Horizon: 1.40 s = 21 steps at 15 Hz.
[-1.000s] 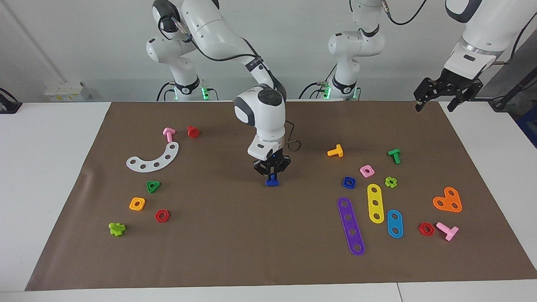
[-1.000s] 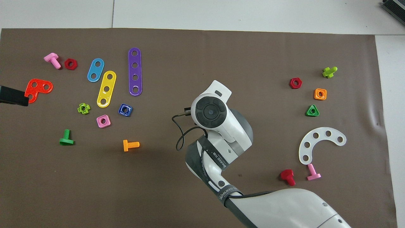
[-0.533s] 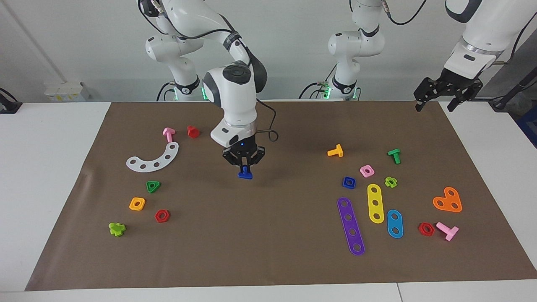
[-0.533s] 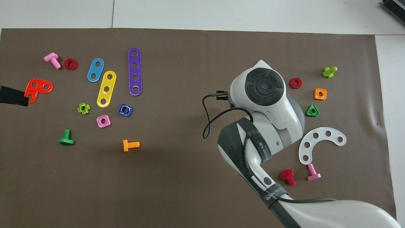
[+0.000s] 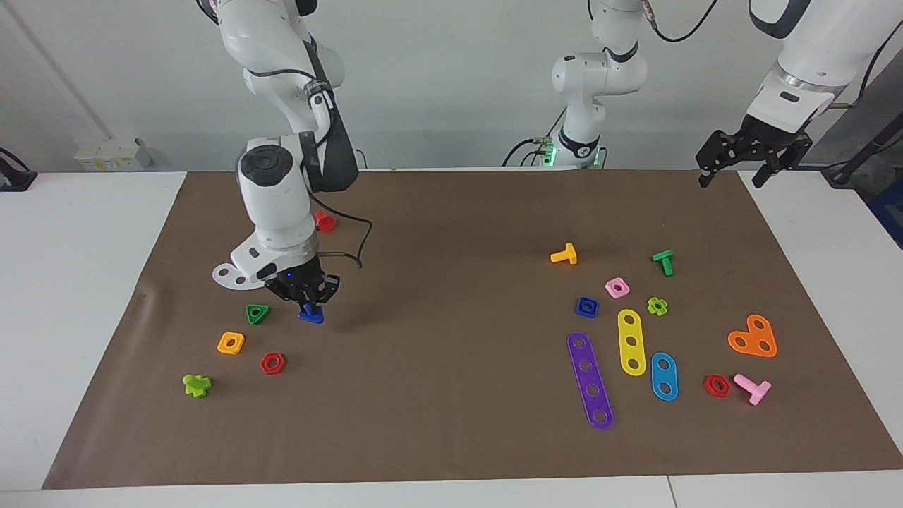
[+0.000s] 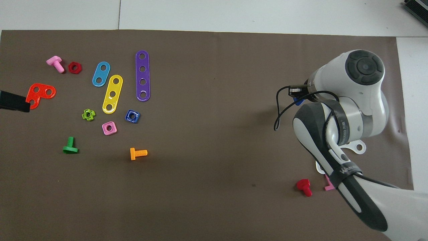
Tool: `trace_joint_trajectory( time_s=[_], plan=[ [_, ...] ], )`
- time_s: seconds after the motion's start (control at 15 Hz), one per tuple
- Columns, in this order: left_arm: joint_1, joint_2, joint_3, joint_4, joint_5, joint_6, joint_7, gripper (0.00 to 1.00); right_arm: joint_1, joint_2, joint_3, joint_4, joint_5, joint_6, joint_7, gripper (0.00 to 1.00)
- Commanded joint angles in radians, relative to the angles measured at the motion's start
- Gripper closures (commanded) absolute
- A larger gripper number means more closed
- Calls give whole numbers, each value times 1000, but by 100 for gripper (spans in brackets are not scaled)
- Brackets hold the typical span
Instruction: Unscrew and place screws in storage area
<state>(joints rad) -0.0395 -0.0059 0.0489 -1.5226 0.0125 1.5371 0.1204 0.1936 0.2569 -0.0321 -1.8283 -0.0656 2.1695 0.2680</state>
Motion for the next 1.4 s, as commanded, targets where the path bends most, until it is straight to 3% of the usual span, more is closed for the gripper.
trace_joint_trajectory(
  time_s=[0.0,0.27,0.6,0.93,1.0,1.07,1.13,1.2,1.33],
  plan=[
    [12,-29,-11,-33,12,-2,-5,0,-57,-83,15,-170,87,113,-135,100],
    [12,-29,-11,-33,12,0,-5,0,-104,-122,15,-327,170,280,-295,100],
    [12,-29,-11,-33,12,0,-5,0,-144,-107,15,-356,231,293,-440,100],
    [12,-29,-11,-33,12,0,-7,0,-140,-79,15,-358,245,299,-452,100],
    [12,-29,-11,-33,12,0,-5,0,-140,-77,15,-362,245,299,-452,95],
    [12,-29,-11,-33,12,0,-5,0,-140,-77,15,-364,245,299,-448,71],
    [12,-29,-11,-33,12,0,-5,0,-138,-77,14,-362,245,299,-441,25],
    [12,-29,-11,-33,12,0,-5,0,-140,-77,15,-361,245,297,-441,0],
    [12,-29,-9,-33,12,0,-5,0,-138,-80,14,-342,245,286,-443,0]
  ],
)
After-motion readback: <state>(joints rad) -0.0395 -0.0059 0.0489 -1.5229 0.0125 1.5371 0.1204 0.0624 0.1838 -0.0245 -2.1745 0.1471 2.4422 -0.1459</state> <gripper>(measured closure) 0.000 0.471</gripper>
